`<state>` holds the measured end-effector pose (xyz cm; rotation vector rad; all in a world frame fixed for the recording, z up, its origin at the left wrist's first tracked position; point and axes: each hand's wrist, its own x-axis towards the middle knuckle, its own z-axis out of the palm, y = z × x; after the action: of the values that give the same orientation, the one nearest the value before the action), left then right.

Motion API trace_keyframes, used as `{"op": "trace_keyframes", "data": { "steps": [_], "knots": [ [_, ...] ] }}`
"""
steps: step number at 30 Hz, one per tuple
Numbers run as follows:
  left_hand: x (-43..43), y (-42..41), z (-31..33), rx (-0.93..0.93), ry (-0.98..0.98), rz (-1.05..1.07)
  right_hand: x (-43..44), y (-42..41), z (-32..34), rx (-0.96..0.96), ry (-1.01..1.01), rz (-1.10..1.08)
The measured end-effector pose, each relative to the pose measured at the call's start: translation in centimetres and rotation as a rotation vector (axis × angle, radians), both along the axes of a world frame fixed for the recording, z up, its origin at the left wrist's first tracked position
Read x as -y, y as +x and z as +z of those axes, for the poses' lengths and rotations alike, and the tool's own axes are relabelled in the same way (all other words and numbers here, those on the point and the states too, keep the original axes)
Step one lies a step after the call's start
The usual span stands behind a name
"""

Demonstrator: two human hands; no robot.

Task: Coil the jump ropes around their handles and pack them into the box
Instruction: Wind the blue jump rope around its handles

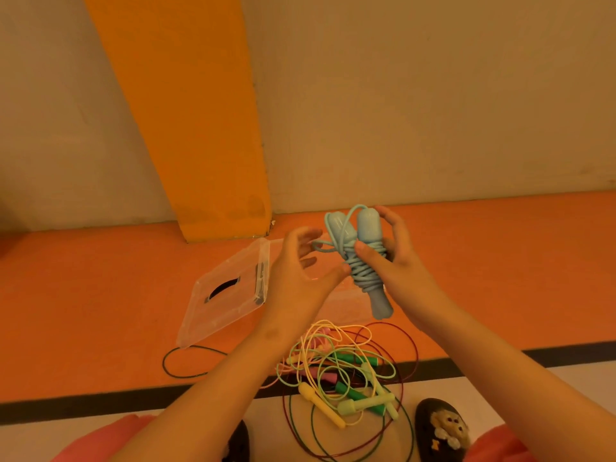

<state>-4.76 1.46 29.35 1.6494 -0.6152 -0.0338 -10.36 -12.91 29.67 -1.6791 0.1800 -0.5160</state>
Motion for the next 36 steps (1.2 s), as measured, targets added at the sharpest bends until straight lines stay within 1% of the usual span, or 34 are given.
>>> {"op": "trace_keyframes", "data": {
  "steps": [2, 4, 8, 10, 12, 14, 17, 20, 23, 27, 29, 32, 36],
  "knots": [
    [-0.1, 0.5, 0.2, -0.061, -0.02, -0.032, -0.2, 0.1, -0.1, 0.009, -0.005, 0.021],
    [-0.1, 0.8, 0.1, -0.036, 0.047, -0.066, -0.3, 0.1, -0.2, -0.002, 0.023, 0.024],
    [-0.1, 1.6, -0.5, -0.043, 0.143, -0.038, -0.1, 0.0, -0.5, -0.014, 0.065, 0.015],
    [-0.2, 2.1, -1.0, -0.019, 0.216, -0.089, 0.1, 0.1, -0.8, -0.042, 0.059, 0.007],
    [-0.4, 2.1, -1.3, 0.07, 0.322, -0.152, 0.1, 0.2, -1.2, -0.087, -0.018, 0.002],
    [-0.5, 1.9, -1.5, 0.16, 0.379, -0.15, 0.0, 0.3, -1.6, -0.119, -0.067, 0.003],
    [-0.6, 1.6, -1.7, 0.281, 0.454, -0.061, -0.5, 0.4, -1.7, -0.107, -0.043, -0.019],
    [-0.8, 1.3, -1.8, 0.467, 0.55, 0.045, -0.8, 0.5, -1.7, -0.099, -0.008, -0.051],
    [-1.1, 0.3, -1.6, 0.578, 0.538, 0.008, -0.6, 0.4, -1.8, -0.111, 0.048, -0.07],
    [-1.4, -0.3, -1.6, 0.707, 0.522, 0.02, -0.9, 0.2, -1.7, -0.11, 0.036, -0.087],
    [-1.5, -0.5, -1.8, 0.743, 0.511, 0.05, -1.2, 0.2, -1.7, -0.117, 0.014, -0.091],
    [-1.6, -0.6, -2.1, 0.73, 0.47, 0.1, -1.2, -0.1, -1.3, -0.133, 0.008, -0.042],
    [-1.6, 0.1, -2.1, 0.867, 0.497, 0.186, -1.0, -0.3, -0.9, -0.142, 0.078, 0.041]
  ]
}}
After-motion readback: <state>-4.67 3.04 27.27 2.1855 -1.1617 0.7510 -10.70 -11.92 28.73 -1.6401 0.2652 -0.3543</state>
